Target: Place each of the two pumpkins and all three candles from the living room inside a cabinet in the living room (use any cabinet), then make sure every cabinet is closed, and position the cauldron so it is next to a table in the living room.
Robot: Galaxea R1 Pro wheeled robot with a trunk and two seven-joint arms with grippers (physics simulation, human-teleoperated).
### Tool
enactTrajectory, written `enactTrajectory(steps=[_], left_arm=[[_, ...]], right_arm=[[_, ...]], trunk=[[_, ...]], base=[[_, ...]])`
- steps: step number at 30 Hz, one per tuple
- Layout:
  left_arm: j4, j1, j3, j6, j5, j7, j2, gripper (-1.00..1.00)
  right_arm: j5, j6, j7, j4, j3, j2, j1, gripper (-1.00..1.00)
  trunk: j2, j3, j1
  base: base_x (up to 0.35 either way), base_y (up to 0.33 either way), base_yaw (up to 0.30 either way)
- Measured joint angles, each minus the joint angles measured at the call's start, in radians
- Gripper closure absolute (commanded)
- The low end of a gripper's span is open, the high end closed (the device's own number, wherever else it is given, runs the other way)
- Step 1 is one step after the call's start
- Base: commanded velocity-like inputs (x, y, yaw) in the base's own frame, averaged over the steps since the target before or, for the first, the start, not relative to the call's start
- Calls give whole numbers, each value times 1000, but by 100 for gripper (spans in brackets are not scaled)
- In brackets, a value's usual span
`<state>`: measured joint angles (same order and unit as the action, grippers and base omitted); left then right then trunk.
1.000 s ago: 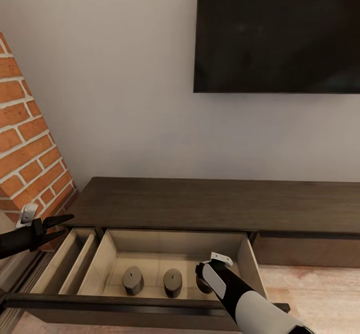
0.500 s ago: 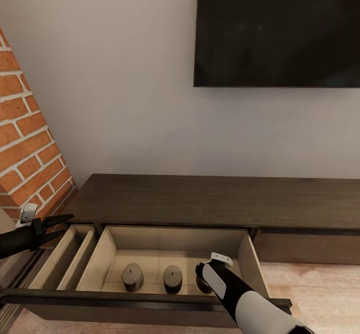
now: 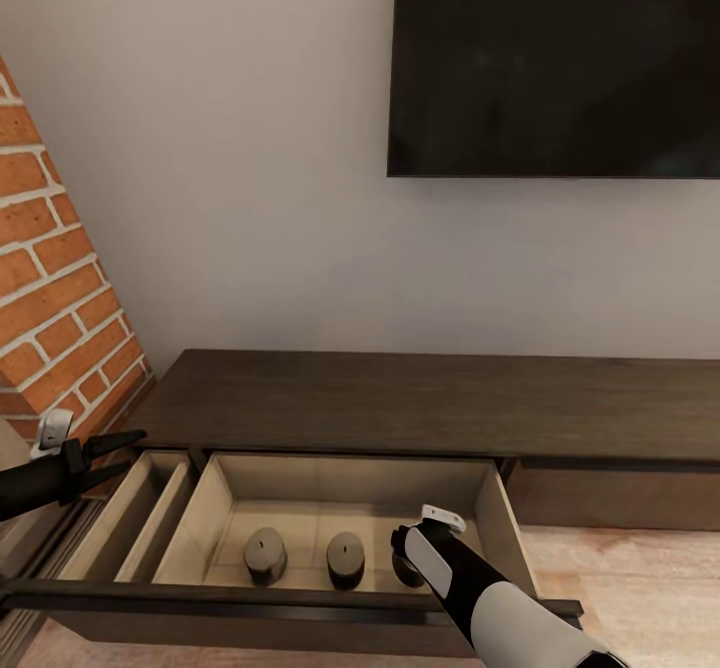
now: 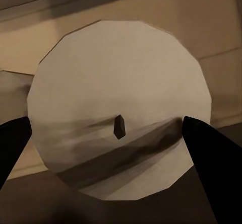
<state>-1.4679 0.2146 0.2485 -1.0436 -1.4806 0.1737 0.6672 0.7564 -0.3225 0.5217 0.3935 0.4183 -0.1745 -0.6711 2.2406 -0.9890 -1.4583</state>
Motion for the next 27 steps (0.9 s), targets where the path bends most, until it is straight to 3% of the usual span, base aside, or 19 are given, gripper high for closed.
enactTrajectory(steps=[6, 7, 22, 27], left_arm=[[1, 0, -1, 0, 0, 0, -1, -100], [1, 0, -1, 0, 0, 0, -1, -100], [6, 0, -1, 0, 1, 0, -2, -100], [6, 0, 0, 0, 0, 0, -2, -100]], right_arm=[[0, 0, -1, 0, 0, 0, 1, 100], [0, 0, -1, 0, 0, 0, 1, -100], [0, 1, 0, 0, 0, 0, 1, -100], [0, 1, 0, 0, 0, 0, 1, -100]], trunk=[[-42, 19, 23], [-49, 22, 27], [-56, 25, 31], [-91, 41, 50]], base=[[0, 0, 0], [0, 0, 0], [0, 0, 0], [0, 0, 0]])
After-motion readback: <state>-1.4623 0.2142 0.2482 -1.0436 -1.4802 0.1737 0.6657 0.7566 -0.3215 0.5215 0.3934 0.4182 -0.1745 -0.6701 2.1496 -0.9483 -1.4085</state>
